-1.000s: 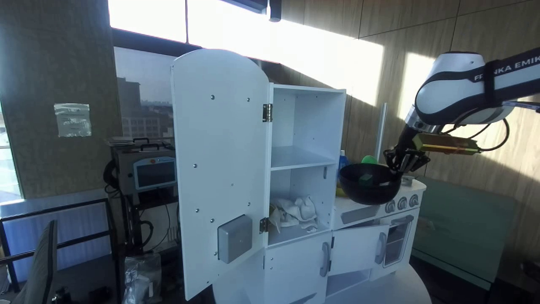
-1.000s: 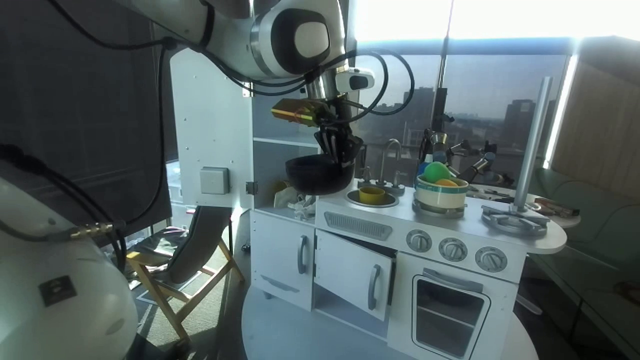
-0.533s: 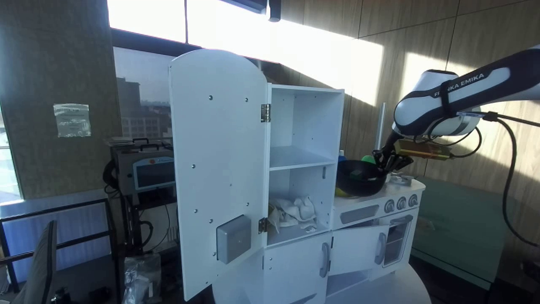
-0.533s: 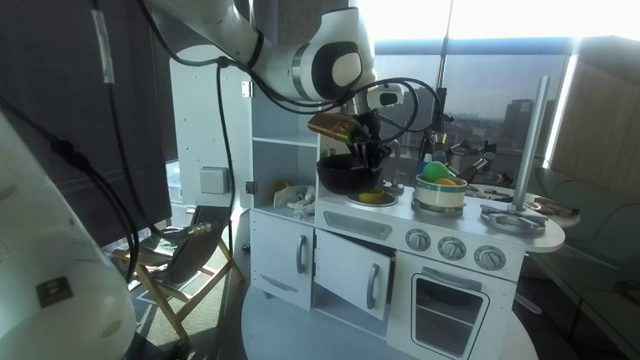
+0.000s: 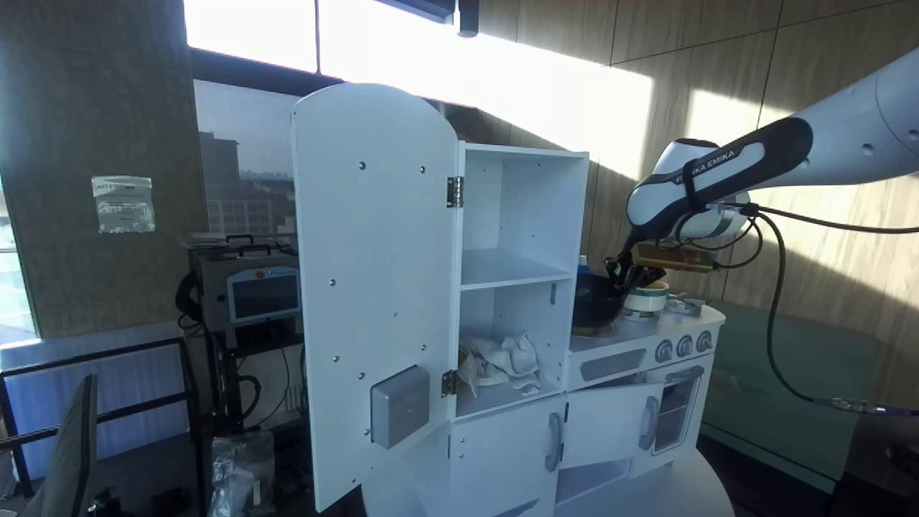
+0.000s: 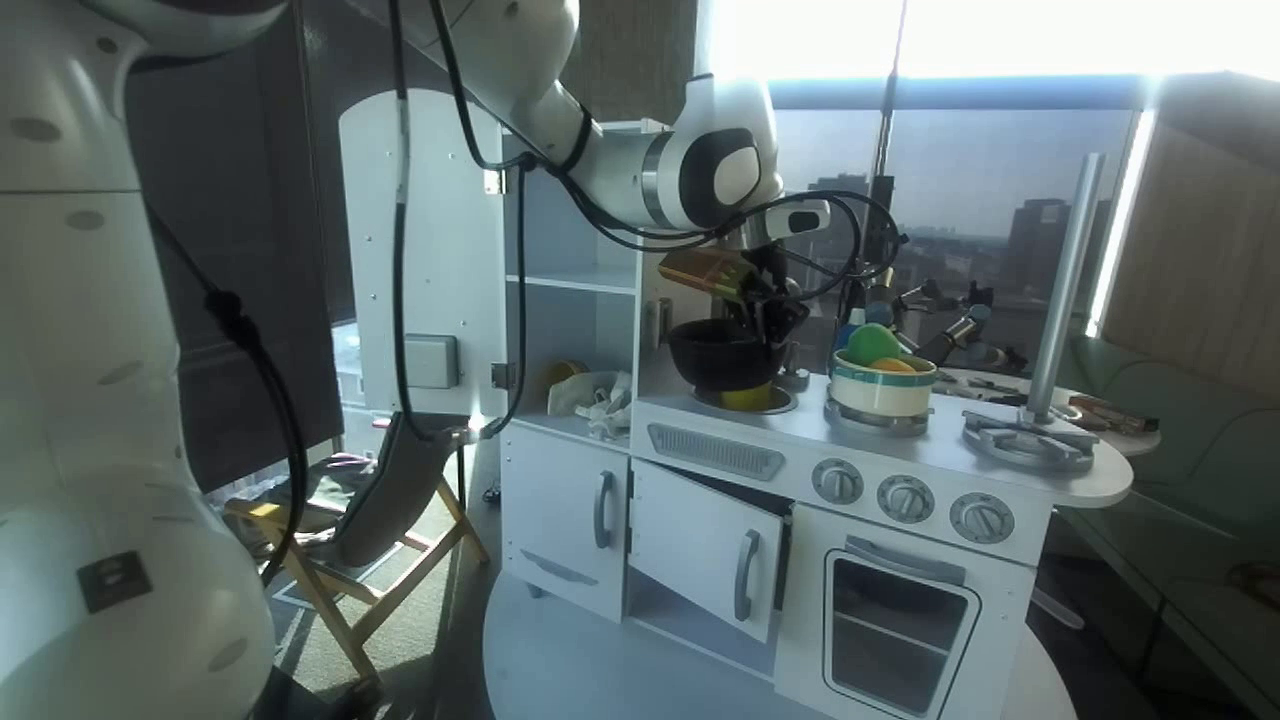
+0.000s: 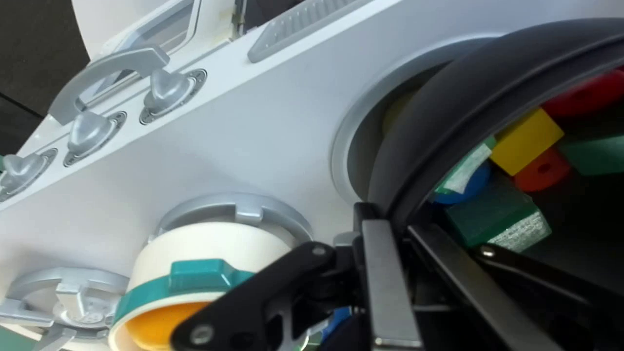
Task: Remove the black bowl from the top cabinet and put it on the sink on the right
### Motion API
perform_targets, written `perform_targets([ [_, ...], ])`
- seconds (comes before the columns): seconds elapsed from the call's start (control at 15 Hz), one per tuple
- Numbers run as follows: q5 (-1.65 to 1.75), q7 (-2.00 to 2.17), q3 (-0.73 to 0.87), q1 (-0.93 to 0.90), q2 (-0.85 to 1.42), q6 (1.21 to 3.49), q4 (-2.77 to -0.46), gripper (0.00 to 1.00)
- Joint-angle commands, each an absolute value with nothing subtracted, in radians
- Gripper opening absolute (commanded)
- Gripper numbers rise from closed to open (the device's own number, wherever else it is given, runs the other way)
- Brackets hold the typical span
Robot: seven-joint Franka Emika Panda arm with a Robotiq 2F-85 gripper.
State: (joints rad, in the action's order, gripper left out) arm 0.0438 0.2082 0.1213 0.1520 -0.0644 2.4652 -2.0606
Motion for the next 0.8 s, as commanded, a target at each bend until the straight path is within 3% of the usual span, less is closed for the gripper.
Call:
perform_targets([
  [0.0, -0.015, 0.159, 0.126, 0.141, 0.012, 2.469, -1.957, 0.12],
  [0.07, -0.045, 0.137, 0.125, 0.138, 0.017, 2.467, -1.952, 0.36],
  [0.2, -0.093, 0.085, 0.121, 0.135, 0.019, 2.458, -1.958, 0.41],
  [0.47, -0.142, -0.038, 0.117, 0.129, -0.010, 2.448, -2.007, 0.72],
  [0.73, 0.120, -0.046, 0.116, 0.124, -0.070, 2.382, -2.074, 0.99],
])
